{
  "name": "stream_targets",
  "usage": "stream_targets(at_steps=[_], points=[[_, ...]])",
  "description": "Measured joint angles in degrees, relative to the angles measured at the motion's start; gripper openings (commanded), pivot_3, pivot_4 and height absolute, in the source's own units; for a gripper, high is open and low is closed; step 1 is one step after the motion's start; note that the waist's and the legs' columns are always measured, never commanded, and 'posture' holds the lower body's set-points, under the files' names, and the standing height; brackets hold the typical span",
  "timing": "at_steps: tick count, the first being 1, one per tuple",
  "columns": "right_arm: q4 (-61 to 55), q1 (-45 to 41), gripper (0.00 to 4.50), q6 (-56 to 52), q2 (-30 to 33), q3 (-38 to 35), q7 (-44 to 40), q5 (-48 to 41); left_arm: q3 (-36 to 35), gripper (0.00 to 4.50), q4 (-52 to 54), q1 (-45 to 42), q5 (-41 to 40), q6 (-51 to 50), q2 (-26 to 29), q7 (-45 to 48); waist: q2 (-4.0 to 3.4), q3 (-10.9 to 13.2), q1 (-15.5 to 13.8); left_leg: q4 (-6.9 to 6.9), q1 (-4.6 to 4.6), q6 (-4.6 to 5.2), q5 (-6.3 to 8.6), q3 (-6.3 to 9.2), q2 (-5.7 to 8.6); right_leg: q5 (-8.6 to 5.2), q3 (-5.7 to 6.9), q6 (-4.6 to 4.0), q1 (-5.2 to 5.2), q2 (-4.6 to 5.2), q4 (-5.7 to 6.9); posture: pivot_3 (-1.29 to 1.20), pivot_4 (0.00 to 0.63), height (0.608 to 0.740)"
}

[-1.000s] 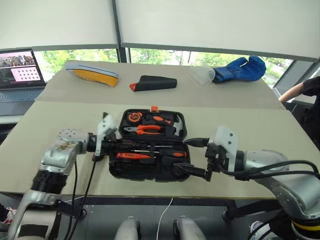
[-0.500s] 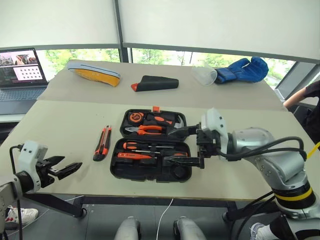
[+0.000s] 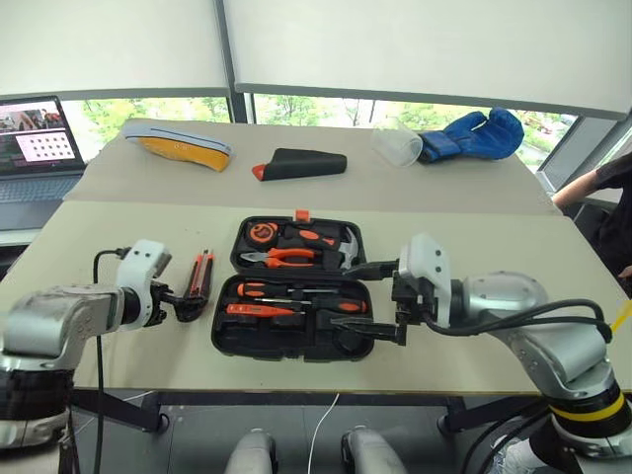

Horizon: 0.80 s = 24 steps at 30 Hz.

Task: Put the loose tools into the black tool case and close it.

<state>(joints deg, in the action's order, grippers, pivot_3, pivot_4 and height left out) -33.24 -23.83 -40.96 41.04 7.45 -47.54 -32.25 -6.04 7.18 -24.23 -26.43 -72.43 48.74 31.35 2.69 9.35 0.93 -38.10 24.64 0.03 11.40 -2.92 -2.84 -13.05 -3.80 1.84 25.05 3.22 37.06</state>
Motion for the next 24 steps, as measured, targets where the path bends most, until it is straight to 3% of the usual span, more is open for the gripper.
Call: stream_targets(at_steps=[3,8,9,15,17,21,24], points=[[-1.5,0.6,4.5,-0.4,0.0,-0.4,1.1,-0.1,3.9,3.73,-0.7,-0.6,2.4,3.5,0.5,0.6,-0.03,0.0,-0.2,0.0,-0.11,0.0,0.0,-0.02,0.01,0.0,-0.01,0.01,-0.1,0.04,-0.01,0.0,0.15,0.734],[-3.5,2.5,4.5,-0.9,0.3,-1.7,2.1,-0.7,4.8,1.9,-3.9,-1.3,4.6,6.9,0.5,1.5,-0.05,0.0,-0.3,0.0,-0.37,0.0,0.0,-0.03,0.02,-0.1,0.0,0.05,-0.37,0.07,-0.04,0.0,0.15,0.734],[-3.6,2.7,4.5,-0.9,0.4,-1.9,2.1,-0.9,4.8,1.79,-5.7,-2.0,4.8,7.9,0.4,2.1,-0.06,0.0,-0.4,0.0,-0.42,0.0,0.0,-0.03,0.02,-0.21,0.0,0.09,-0.4,0.07,-0.04,0.0,0.15,0.734],[-5.1,4.7,4.5,-3.0,1.4,-4.7,2.0,-4.8,5.2,1.79,-15.9,-8.2,4.8,15.3,0.9,10.2,0.09,0.1,-0.5,0.0,-0.37,-0.01,-0.01,0.0,0.01,-0.32,0.03,-0.05,-0.42,0.06,-0.08,0.0,0.15,0.734],[-5.8,5.4,4.5,-3.3,1.5,-5.4,1.9,-5.7,6.0,1.79,-16.8,-11.6,4.3,22.2,2.1,18.3,0.23,0.1,-0.6,0.0,-0.21,-0.02,-0.01,-0.01,0.01,-0.17,0.04,-0.3,-0.3,0.07,-0.14,0.0,0.15,0.734],[-6.9,7.2,4.5,-3.5,2.2,-5.9,2.2,-6.9,8.3,1.79,-14.5,-16.5,2.5,35.5,5.5,38.8,0.2,0.1,-0.4,0.01,0.06,-0.06,0.09,-0.08,0.09,-0.06,0.01,0.08,-0.17,0.17,-0.32,0.0,0.15,0.734],[-7.9,8.6,4.5,-3.5,3.3,-5.9,3.2,-6.5,15.2,1.79,-12.3,-15.6,3.3,44.7,7.2,52.7,0.18,0.1,-0.1,0.06,0.14,-0.04,0.15,-0.09,0.08,-0.15,-0.01,0.07,-0.05,0.13,-0.3,0.0,0.15,0.734]])
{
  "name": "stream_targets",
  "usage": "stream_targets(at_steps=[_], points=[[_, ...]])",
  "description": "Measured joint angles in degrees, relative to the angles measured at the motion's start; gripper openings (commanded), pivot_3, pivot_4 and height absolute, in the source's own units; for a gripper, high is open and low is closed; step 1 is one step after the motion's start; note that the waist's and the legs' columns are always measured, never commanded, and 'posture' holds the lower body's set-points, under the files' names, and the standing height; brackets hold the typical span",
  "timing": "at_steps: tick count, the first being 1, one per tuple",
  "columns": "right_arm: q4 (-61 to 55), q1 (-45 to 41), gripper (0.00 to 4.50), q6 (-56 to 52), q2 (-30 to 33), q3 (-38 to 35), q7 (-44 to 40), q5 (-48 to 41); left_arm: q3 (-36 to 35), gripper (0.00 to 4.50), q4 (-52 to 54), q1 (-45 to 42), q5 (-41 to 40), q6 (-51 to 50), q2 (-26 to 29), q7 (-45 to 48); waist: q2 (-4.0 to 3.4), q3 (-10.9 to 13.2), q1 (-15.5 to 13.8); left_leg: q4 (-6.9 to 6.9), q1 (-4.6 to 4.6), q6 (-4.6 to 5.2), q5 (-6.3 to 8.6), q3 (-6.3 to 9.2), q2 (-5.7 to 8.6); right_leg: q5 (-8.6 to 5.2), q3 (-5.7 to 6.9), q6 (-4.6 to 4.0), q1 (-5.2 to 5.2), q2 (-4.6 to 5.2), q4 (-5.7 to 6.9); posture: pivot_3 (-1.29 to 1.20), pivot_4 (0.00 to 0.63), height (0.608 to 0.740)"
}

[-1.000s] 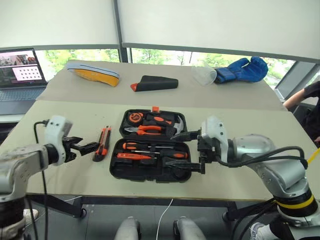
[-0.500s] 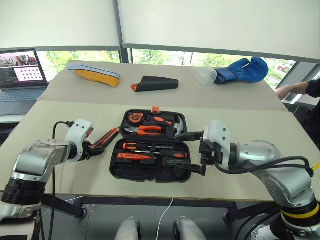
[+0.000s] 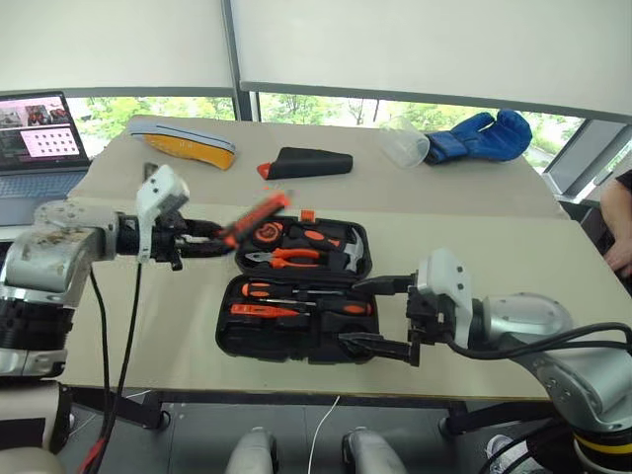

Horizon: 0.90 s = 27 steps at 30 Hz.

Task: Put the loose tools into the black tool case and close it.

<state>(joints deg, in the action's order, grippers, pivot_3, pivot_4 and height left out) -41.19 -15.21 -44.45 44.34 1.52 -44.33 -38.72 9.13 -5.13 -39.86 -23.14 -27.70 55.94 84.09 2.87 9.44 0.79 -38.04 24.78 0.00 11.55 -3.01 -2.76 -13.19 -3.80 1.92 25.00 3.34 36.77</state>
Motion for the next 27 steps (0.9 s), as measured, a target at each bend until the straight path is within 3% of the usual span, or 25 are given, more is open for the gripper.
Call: stream_targets(at_steps=[2,7,14,21,23,25,27], points=[[-0.2,0.8,4.5,0.0,0.2,-0.1,1.2,0.5,6.4,1.79,1.0,0.8,0.8,6.3,1.7,5.8,0.0,0.0,0.1,0.04,0.06,0.0,0.0,0.01,-0.02,-0.03,-0.01,-0.05,0.1,-0.03,0.06,0.0,0.15,0.734],[-2.4,2.9,4.5,-0.2,0.2,-0.7,4.5,1.0,16.2,1.79,-0.1,-0.7,1.9,13.6,3.0,8.1,0.01,0.0,-0.1,-0.04,0.1,0.0,-0.04,0.07,-0.05,-0.07,-0.01,0.02,0.13,-0.1,0.2,0.0,0.15,0.734],[-5.4,6.1,4.5,-1.8,0.6,-3.3,7.8,0.5,22.5,1.79,-2.6,-3.5,3.1,15.2,3.2,8.1,0.01,0.0,-0.1,-0.31,0.16,0.0,-0.03,0.06,-0.04,-0.13,-0.03,0.39,0.08,-0.07,0.22,0.0,0.15,0.734],[-7.3,8.7,4.5,-1.7,4.4,-4.2,5.8,0.2,22.3,1.79,-4.5,-3.5,4.0,13.8,1.6,8.1,0.01,0.0,-0.1,-0.33,0.16,0.0,-0.04,0.08,-0.04,-0.14,-0.02,0.39,0.08,-0.08,0.26,0.0,0.15,0.734],[-7.5,9.3,4.5,-1.6,4.7,-4.2,5.0,0.2,21.6,2.79,-4.5,-3.5,4.0,12.4,0.9,8.1,0.01,0.0,-0.1,-0.35,0.16,0.0,-0.04,0.08,-0.04,-0.16,-0.02,0.44,0.08,-0.08,0.26,0.0,0.15,0.734],[-7.6,9.3,4.5,-1.0,4.9,-4.2,4.3,0.2,21.1,3.27,-4.1,-3.5,3.7,10.9,0.5,8.1,0.01,0.0,0.0,-0.38,0.16,0.0,-0.04,0.09,-0.05,-0.17,-0.02,0.48,0.06,-0.09,0.26,0.0,0.15,0.734],[-7.6,9.3,4.5,-0.8,4.9,-4.2,3.9,0.3,21.0,4.04,-3.0,-3.5,2.7,9.7,0.8,8.1,0.01,0.0,0.0,-0.38,0.16,0.0,-0.04,0.09,-0.05,-0.18,-0.02,0.48,0.06,-0.09,0.27,0.0,0.15,0.734]])
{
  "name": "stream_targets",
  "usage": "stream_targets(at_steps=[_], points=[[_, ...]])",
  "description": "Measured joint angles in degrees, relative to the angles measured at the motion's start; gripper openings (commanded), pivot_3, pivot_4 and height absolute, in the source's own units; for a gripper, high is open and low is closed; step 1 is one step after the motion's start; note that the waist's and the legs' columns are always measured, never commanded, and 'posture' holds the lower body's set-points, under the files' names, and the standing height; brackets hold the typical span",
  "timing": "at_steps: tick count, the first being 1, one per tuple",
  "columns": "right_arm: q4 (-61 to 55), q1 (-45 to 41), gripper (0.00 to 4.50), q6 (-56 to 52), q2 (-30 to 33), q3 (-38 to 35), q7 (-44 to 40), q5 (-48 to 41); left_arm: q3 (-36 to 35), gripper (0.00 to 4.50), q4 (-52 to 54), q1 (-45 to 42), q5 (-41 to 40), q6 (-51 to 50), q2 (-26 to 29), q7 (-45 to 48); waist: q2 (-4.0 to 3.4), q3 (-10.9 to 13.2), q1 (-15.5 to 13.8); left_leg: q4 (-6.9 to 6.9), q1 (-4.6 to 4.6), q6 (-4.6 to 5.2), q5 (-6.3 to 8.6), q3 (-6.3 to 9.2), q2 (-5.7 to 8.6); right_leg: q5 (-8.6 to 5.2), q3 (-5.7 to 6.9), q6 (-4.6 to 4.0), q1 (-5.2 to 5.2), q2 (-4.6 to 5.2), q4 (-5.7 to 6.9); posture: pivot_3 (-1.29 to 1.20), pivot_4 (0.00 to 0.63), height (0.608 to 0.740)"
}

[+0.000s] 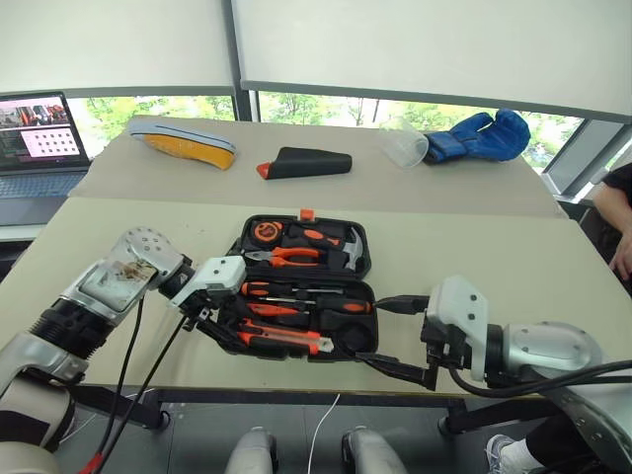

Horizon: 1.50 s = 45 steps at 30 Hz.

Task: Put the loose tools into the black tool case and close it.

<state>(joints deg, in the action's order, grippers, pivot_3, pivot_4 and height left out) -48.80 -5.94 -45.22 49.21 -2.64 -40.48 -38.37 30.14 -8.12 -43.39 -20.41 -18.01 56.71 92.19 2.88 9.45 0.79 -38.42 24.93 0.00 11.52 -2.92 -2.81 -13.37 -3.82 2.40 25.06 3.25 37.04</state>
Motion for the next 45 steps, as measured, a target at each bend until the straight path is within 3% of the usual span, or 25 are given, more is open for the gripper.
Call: stream_targets(at_steps=[2,9,10,11,20,22,30,36,44,45], points=[[0.1,0.0,4.5,0.3,0.0,0.0,-0.5,0.3,-0.3,4.46,1.3,0.0,-1.1,-1.3,0.4,0.0,0.0,0.0,0.0,0.0,0.0,0.0,0.0,0.01,0.0,0.0,0.0,0.0,0.0,0.0,0.01,0.0,0.15,0.734],[1.0,-0.2,4.5,1.3,0.0,0.3,-1.6,1.3,-4.3,4.46,4.7,0.2,-4.5,-6.1,0.6,0.0,0.0,0.0,-0.1,-0.04,0.0,0.0,0.0,0.01,0.0,0.0,0.0,0.01,-0.02,0.0,0.02,0.0,0.15,0.734],[1.0,-0.3,4.5,1.3,0.0,0.5,-1.8,1.5,-4.3,3.95,5.2,0.6,-4.5,-6.1,0.6,0.0,0.0,0.0,0.0,-0.04,-0.01,0.0,0.0,0.01,0.0,0.0,0.0,0.01,-0.02,0.0,0.02,0.0,0.15,0.734],[1.0,-0.4,4.5,1.4,0.0,0.6,-1.9,1.6,-4.3,3.82,5.2,0.8,-4.5,-6.1,0.6,0.0,0.0,0.0,0.0,-0.04,-0.01,0.0,0.0,0.01,0.0,0.0,0.0,0.01,-0.01,0.0,0.02,0.0,0.15,0.734],[1.9,0.4,4.5,2.7,1.1,0.9,-3.5,3.6,-4.2,0.47,2.1,2.0,1.3,-0.7,-1.5,0.0,0.0,0.0,-0.1,-0.21,0.02,0.0,0.0,0.0,0.0,0.02,0.0,0.02,-0.04,0.0,0.05,0.0,0.15,0.734],[2.1,0.6,4.5,2.9,1.1,0.9,-3.6,3.8,-4.1,0.05,1.9,2.3,1.9,-0.2,-2.1,0.0,0.0,0.0,-0.1,-0.25,0.02,0.0,0.0,0.01,0.0,0.03,0.0,0.03,-0.05,0.0,0.06,0.0,0.15,0.734],[2.1,1.6,4.5,3.2,1.1,0.9,-3.6,4.1,-3.2,0.05,2.4,3.5,6.5,8.5,-2.0,0.1,-0.04,0.0,-0.1,-0.32,-0.06,0.0,0.0,0.01,-0.01,0.06,0.0,0.04,-0.16,0.01,0.06,0.0,0.15,0.734],[2.1,1.9,4.5,3.2,1.1,0.9,-2.9,4.6,-3.2,0.05,-0.5,3.8,12.3,15.4,-5.3,-1.0,-0.27,-0.2,-0.3,-0.31,-0.76,0.0,0.01,0.0,-0.01,-0.18,0.0,-0.3,-0.89,0.03,0.01,0.0,0.15,0.734],[1.4,2.8,4.5,3.2,1.0,0.8,-2.3,4.4,-5.8,0.05,-1.1,2.6,10.2,5.5,-9.4,-1.0,-0.41,-0.2,-1.2,-0.46,-0.59,0.06,-0.04,-0.01,0.0,-0.09,-0.02,-0.27,-0.78,0.05,0.0,0.0,0.15,0.734],[1.1,3.3,4.5,3.2,1.0,0.6,-2.2,4.4,-6.6,0.29,-0.4,1.9,7.7,2.5,-9.3,-0.6,-0.38,-0.2,-1.2,-0.45,-0.52,0.07,-0.04,0.0,-0.01,-0.1,-0.02,-0.27,-0.74,0.03,0.0,0.0,0.15,0.734]])
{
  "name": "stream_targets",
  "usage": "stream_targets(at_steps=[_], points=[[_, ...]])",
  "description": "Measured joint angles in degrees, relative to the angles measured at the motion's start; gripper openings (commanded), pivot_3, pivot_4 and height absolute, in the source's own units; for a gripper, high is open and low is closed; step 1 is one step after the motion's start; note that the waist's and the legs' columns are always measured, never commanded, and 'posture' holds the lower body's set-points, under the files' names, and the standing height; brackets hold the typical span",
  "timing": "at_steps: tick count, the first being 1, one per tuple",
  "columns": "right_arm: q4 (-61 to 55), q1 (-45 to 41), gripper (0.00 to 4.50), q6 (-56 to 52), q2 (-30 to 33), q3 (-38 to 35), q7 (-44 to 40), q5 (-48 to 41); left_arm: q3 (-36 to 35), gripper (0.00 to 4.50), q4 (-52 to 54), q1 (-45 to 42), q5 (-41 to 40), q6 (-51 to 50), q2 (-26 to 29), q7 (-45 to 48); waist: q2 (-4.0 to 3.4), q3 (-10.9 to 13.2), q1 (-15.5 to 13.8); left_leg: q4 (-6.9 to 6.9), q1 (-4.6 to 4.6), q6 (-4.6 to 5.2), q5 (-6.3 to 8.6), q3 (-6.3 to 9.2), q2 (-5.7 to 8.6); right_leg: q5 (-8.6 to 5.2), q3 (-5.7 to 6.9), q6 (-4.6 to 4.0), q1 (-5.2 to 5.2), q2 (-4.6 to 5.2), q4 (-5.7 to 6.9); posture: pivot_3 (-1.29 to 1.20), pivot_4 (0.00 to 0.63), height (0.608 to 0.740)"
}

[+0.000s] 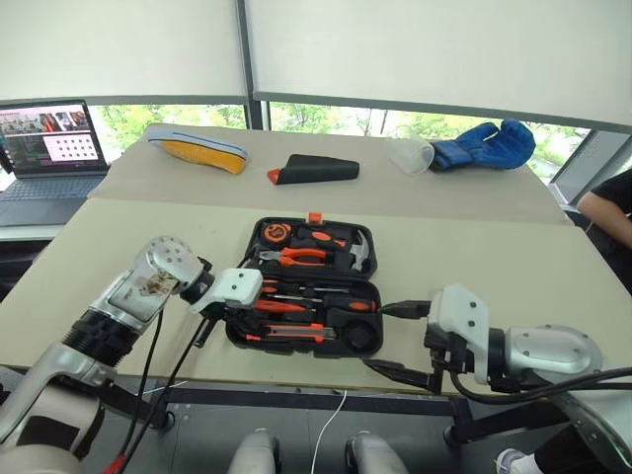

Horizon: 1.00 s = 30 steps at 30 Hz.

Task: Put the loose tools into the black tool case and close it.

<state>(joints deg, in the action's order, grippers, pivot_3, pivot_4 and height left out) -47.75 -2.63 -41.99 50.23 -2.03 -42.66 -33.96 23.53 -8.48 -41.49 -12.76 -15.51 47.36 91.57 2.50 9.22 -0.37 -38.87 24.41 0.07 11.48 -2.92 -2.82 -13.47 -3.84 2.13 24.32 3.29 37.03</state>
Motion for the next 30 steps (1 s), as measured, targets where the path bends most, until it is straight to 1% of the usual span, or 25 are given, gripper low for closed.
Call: stream_targets(at_steps=[2,3,4,6,7,8,9,10,11,12,13,15,17,20,22,23,24,26,30], points=[[-0.1,2.2,4.5,0.0,0.0,-1.7,0.0,-0.6,-2.5,0.79,1.5,-2.4,-6.3,-6.5,0.0,0.5,0.01,0.0,0.0,0.02,0.14,0.03,0.02,0.04,0.02,-0.06,0.0,0.12,0.07,-0.01,0.0,0.0,0.15,0.734],[-0.2,3.3,4.5,-0.1,0.0,-2.9,0.0,-1.0,-4.2,1.14,1.9,-3.4,-8.4,-9.0,-0.2,0.5,0.0,0.0,0.0,0.03,0.18,0.05,0.04,0.05,0.03,-0.03,0.0,0.24,0.09,-0.01,0.0,0.0,0.15,0.734],[-0.3,5.0,4.5,-0.5,0.1,-5.6,-0.1,-2.1,-6.8,1.59,2.2,-4.5,-11.2,-12.1,-1.0,0.0,0.0,0.0,0.0,0.04,0.2,0.12,0.08,0.08,0.07,0.03,0.01,0.45,0.07,0.0,-0.01,0.0,0.15,0.734],[-0.5,7.9,4.5,-1.9,0.3,-12.0,-0.7,-5.2,-12.0,2.18,2.7,-6.2,-16.1,-16.7,-3.7,-2.5,0.0,0.0,-0.1,0.03,0.22,0.19,0.13,0.12,0.1,0.01,0.02,0.48,0.04,0.0,-0.04,0.0,0.15,0.734],[-0.4,9.2,4.5,-2.5,0.5,-15.2,-1.2,-6.7,-14.1,2.64,2.9,-6.6,-18.0,-18.5,-5.0,-4.0,0.0,0.0,-0.2,0.04,0.22,0.19,0.14,0.13,0.11,0.01,0.02,0.48,0.03,0.01,-0.05,0.0,0.15,0.734],[-0.4,11.2,4.5,-3.6,1.0,-20.1,-1.9,-9.3,-16.1,3.05,3.1,-7.3,-20.1,-21.2,-6.4,-6.0,0.01,0.0,-0.2,0.02,0.22,0.19,0.14,0.16,0.11,0.01,0.02,0.49,0.01,0.01,-0.06,0.0,0.15,0.734],[-0.2,12.2,4.5,-4.3,1.3,-23.4,-2.4,-10.5,-17.2,3.34,3.3,-7.4,-21.4,-22.7,-6.6,-6.8,0.01,0.0,-0.2,0.03,0.21,0.19,0.14,0.17,0.12,0.01,0.02,0.49,-0.01,0.0,-0.05,0.0,0.15,0.734],[0.3,14.1,4.5,-5.2,1.6,-28.5,-3.2,-12.4,-18.5,3.76,3.7,-7.4,-22.8,-24.7,-6.7,-7.6,0.01,0.0,-0.1,0.03,0.16,0.19,0.14,0.18,0.11,0.01,0.03,0.5,-0.04,-0.01,-0.05,0.0,0.15,0.734],[0.9,15.5,4.5,-5.9,2.0,-31.7,-3.8,-12.7,-19.1,4.19,4.3,-7.3,-23.4,-25.2,-6.7,-8.0,0.01,0.0,0.1,0.04,0.11,0.19,0.14,0.17,0.1,0.01,0.03,0.5,-0.06,-0.02,-0.05,0.0,0.15,0.734],[1.7,16.8,4.5,-6.1,2.5,-33.6,-4.4,-12.8,-19.2,4.44,4.9,-7.1,-23.4,-25.1,-6.7,-8.2,0.01,0.0,0.2,0.05,0.06,0.19,0.14,0.17,0.11,0.01,0.02,0.49,-0.09,-0.01,-0.05,0.0,0.15,0.734],[3.2,18.8,4.5,-6.3,3.6,-35.5,-5.4,-12.0,-19.1,4.44,6.1,-6.4,-23.3,-24.5,-6.8,-8.0,0.0,0.0,0.3,0.07,-0.05,0.19,0.14,0.15,0.11,-0.01,0.0,0.46,-0.17,-0.01,-0.05,0.0,0.15,0.734],[6.2,20.7,4.5,-6.2,4.9,-36.9,-6.8,-10.0,-18.7,4.44,7.2,-5.1,-23.3,-23.6,-7.3,-7.4,0.0,0.0,0.5,0.07,-0.11,0.18,0.14,0.13,0.1,-0.17,-0.01,0.12,-0.21,-0.01,-0.06,0.0,0.15,0.734],[9.7,20.2,4.5,-5.7,6.0,-35.9,-7.4,-7.9,-17.8,4.44,7.7,-3.6,-22.0,-20.3,-8.8,-7.3,0.0,0.0,0.7,0.04,-0.14,0.18,0.13,0.12,0.11,-0.13,-0.04,0.08,-0.22,-0.01,-0.06,0.0,0.15,0.734],[15.2,14.4,4.5,-3.7,6.6,-29.8,-7.1,-5.1,-15.2,4.44,7.7,-0.9,-17.8,-12.3,-11.3,-7.1,0.0,0.0,1.3,0.03,-0.16,0.18,0.12,0.09,0.11,-0.02,-0.12,0.06,-0.22,-0.02,-0.13,0.0,0.15,0.734],[18.7,10.0,4.5,-1.4,6.8,-22.6,-6.8,-1.2,-13.8,4.44,7.4,-0.1,-16.1,-8.8,-12.1,-6.8,0.02,0.0,1.5,0.06,-0.11,0.18,0.12,0.1,0.09,-0.01,-0.13,0.04,-0.13,-0.08,-0.13,0.0,0.15,0.734],[19.8,8.6,4.5,-0.8,6.8,-20.1,-6.6,0.0,-13.5,4.44,7.4,-0.2,-15.7,-8.1,-12.3,-6.6,0.01,0.0,1.4,0.06,-0.09,0.18,0.12,0.1,0.09,-0.02,-0.14,0.04,-0.12,-0.08,-0.13,0.0,0.15,0.734],[22.1,5.9,4.5,0.2,6.8,-15.8,-6.0,2.4,-13.6,4.44,7.2,-0.3,-15.0,-6.8,-12.4,-6.6,-0.02,0.0,1.4,0.09,-0.09,0.19,0.12,0.1,0.1,-0.03,-0.16,0.06,-0.12,-0.08,-0.13,0.0,0.15,0.734],[24.5,3.1,4.5,0.6,6.7,-11.3,-5.2,5.0,-13.5,4.44,7.1,-0.5,-14.2,-5.8,-12.7,-6.8,-0.02,0.0,1.3,0.12,-0.03,0.19,0.13,0.1,0.12,0.0,-0.16,0.2,-0.08,-0.07,-0.14,0.0,0.15,0.734],[31.5,-3.9,4.5,1.3,4.3,-3.3,-2.2,11.2,-12.4,4.44,6.3,-0.4,-12.0,-3.7,-12.6,-6.4,-0.02,0.0,1.2,0.13,0.07,0.2,0.14,0.09,0.15,0.14,-0.15,0.4,-0.05,-0.05,-0.24,0.0,0.15,0.734]])
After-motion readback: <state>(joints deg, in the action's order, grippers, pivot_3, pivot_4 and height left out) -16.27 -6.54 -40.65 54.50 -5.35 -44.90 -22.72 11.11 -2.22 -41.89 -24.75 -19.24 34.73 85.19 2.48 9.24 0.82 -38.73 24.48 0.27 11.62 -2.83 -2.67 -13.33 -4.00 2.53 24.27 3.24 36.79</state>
